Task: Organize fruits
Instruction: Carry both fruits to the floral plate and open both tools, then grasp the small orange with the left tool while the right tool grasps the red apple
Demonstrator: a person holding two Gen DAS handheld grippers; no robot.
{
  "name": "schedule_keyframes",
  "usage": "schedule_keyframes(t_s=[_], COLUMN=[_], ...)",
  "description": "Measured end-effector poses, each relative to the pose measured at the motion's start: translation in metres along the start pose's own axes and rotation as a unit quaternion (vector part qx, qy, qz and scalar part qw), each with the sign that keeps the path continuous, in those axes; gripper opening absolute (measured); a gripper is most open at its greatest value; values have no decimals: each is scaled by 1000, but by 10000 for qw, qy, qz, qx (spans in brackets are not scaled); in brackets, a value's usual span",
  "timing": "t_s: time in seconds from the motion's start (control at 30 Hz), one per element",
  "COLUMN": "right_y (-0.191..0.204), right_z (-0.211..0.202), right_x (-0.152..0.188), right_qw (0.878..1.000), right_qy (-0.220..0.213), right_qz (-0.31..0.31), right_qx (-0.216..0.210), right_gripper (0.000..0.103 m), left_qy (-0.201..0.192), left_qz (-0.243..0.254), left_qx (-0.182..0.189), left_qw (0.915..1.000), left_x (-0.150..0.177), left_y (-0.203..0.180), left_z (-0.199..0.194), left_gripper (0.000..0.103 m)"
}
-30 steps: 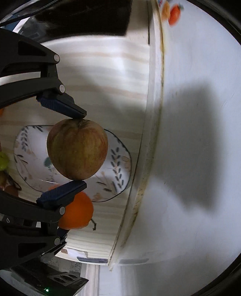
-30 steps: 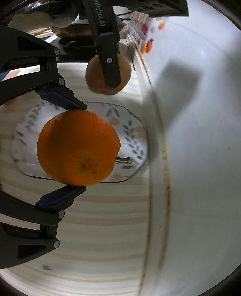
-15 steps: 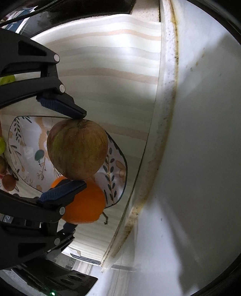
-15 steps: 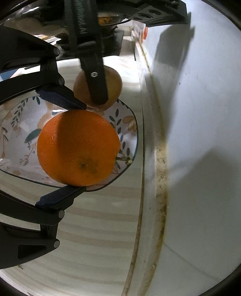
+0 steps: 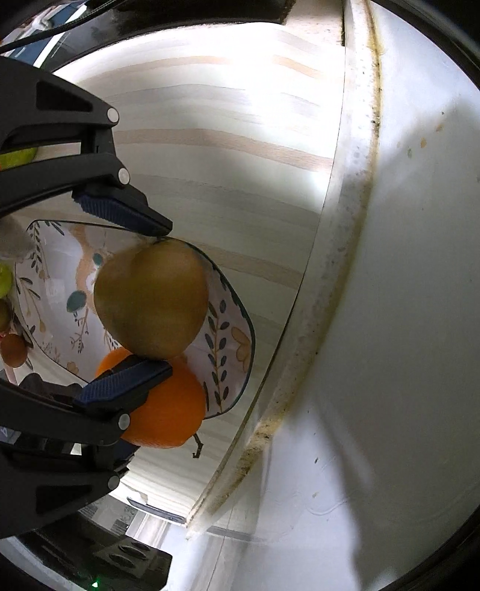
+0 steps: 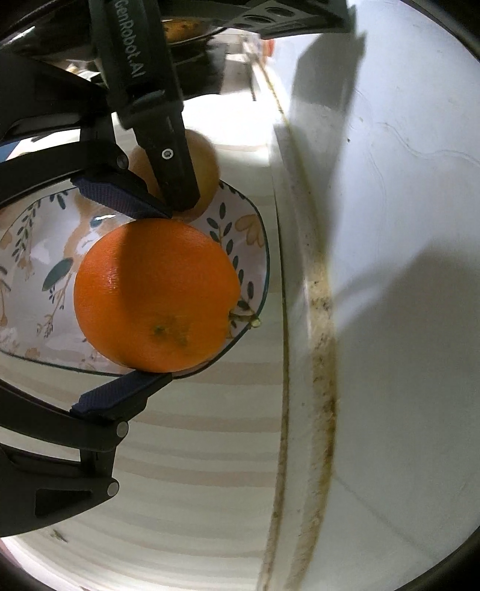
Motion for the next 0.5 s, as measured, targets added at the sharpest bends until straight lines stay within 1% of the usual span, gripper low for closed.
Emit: schedule_keyframes(t_s=[0.03, 0.07, 0.1, 0.13, 0.2, 0.37, 0.5], right_y=[0, 0, -1, -2, -4, -1, -3], right_z=[-1, -2, -3, -4, -8, -15, -27], right_x=[1, 1, 1, 1, 1, 3, 7], right_qw=[10000, 9999, 9999, 9998, 9995, 9992, 9987], right_qy=[-78, -115, -131, -155, -170, -262, -383], right_qz=[38, 58, 89, 119, 168, 176, 255], right_qx=[35, 45, 7, -65, -192, -238, -198], right_gripper=[83, 86, 91, 93, 96, 96, 98], left_qy=[-9, -69, -136, -183, -234, -354, -535], left_qz=[21, 28, 31, 37, 44, 180, 337], left_qx=[7, -23, -32, -25, 18, 3, -140], left_qw=[10000, 10000, 9999, 9998, 9997, 9992, 9979], left_x=[0, -1, -1, -2, -3, 1, 9], left_y=[0, 2, 2, 3, 4, 1, 0], left_z=[-1, -3, -6, -9, -13, -23, -34], left_gripper=[71, 72, 75, 79, 82, 82, 82])
Point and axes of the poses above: each gripper's, at about its wrist camera, not at the fingertips, and z roughly the way its jaws point, y to its left, x to its underside, the point moved 4 cm from there along z, roughly the way its jaws point, and after that the axes turned 7 degrees about -x, right-handed, at the moved point
